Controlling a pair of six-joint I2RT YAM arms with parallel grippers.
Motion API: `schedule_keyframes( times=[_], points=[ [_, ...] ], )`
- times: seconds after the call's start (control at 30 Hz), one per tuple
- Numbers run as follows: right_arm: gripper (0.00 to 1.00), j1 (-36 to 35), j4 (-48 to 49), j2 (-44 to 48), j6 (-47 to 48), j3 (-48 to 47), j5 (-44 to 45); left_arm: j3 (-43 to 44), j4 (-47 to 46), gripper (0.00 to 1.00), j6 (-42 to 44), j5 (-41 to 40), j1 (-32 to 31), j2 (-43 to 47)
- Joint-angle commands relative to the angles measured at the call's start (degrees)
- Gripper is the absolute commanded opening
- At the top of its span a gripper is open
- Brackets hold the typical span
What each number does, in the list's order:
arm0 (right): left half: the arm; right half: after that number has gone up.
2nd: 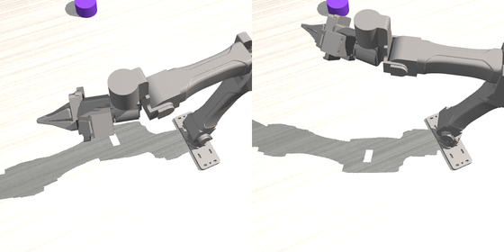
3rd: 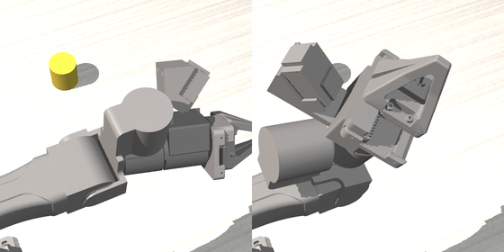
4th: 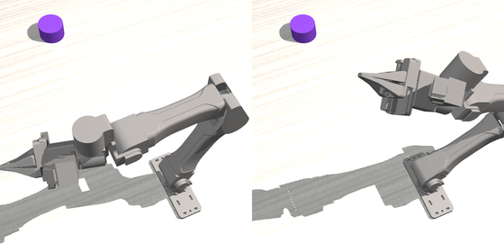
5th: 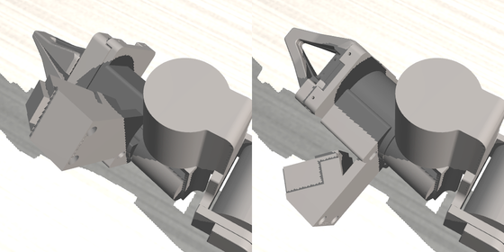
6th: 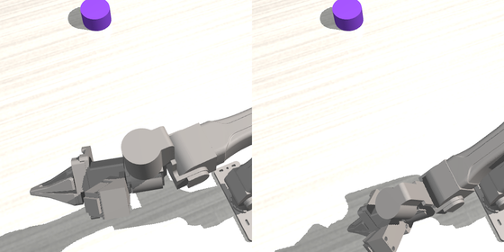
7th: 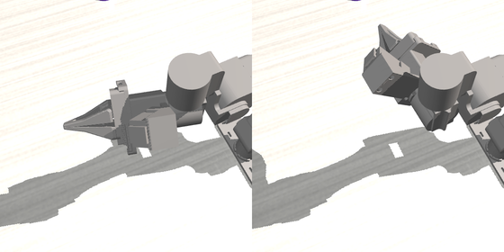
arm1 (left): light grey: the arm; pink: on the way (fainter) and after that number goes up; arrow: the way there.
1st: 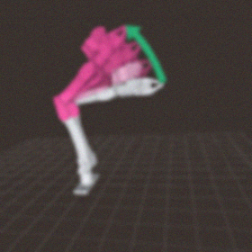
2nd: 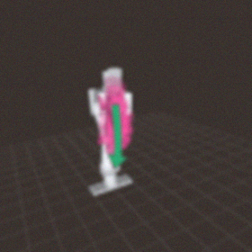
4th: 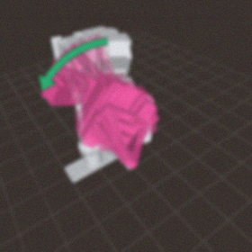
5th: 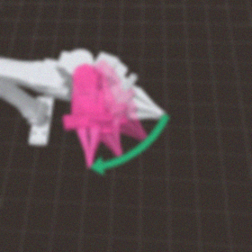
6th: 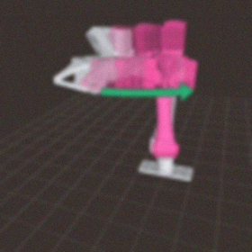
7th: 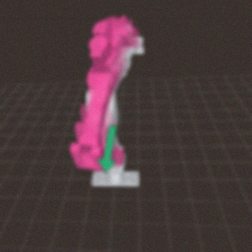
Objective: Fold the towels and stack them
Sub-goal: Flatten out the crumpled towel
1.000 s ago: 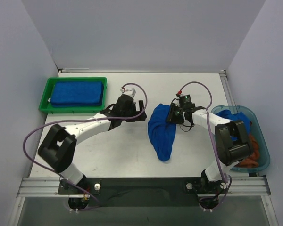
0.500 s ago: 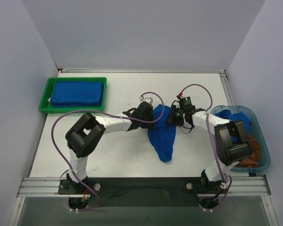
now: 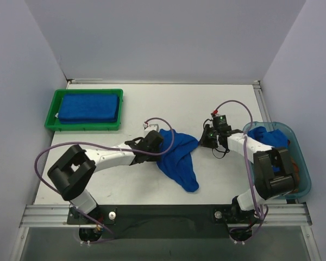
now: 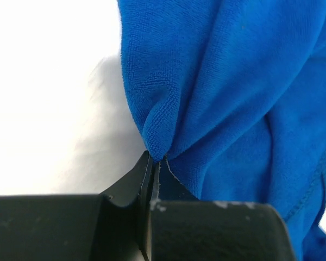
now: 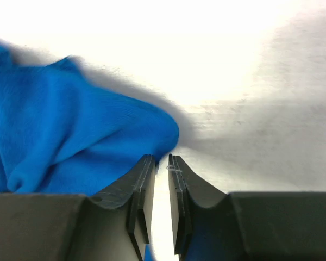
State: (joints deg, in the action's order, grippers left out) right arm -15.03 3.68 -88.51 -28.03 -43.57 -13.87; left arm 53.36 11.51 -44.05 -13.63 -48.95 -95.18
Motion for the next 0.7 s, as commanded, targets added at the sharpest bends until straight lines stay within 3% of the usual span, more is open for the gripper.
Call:
schedule_keyframes(
  times=[0.0,0.2,0.23,0.27,0.37,0.4,0.43,0.53,0.67],
  points=[
    [0.15,0.79,-3.06,3.43,1.31,0.24,3.32,-4.22,6.16,0.0,-3.49,-4.13,-1.67,6.66],
    [0.12,0.88,-6.75,4.4,1.58,-1.42,5.69,-9.67,9.76,0.01,-9.03,-5.44,-6.06,14.48],
    [0.12,0.88,-7.89,4.31,2.01,-1.86,6.13,-10.03,10.54,0.05,-9.38,-5.71,-6.33,15.45],
    [0.13,0.88,-8.08,4.31,3.06,-2.13,5.0,-10.21,10.73,0.2,-9.73,-5.8,-6.33,17.11],
    [0.25,-0.35,-7.11,3.35,3.94,-3.36,0.96,-9.07,11.95,0.41,-7.99,-7.89,-6.16,19.49],
    [0.29,-1.05,-7.02,3.0,4.38,-3.97,0.17,-7.41,13.18,0.55,-7.2,-8.51,-5.29,19.68],
    [0.38,-3.06,-7.02,1.86,5.26,-5.28,0.24,-6.61,13.89,0.61,-6.32,-9.39,-4.41,19.94],
    [0.46,-6.49,-7.11,-0.69,8.16,-8.53,1.47,-5.38,15.04,0.65,-3.15,-9.4,0.93,20.91],
    [0.46,-9.05,-7.46,-4.65,9.22,-12.41,2.44,-5.47,12.4,0.65,1.41,-6.94,8.59,20.13]
  ],
)
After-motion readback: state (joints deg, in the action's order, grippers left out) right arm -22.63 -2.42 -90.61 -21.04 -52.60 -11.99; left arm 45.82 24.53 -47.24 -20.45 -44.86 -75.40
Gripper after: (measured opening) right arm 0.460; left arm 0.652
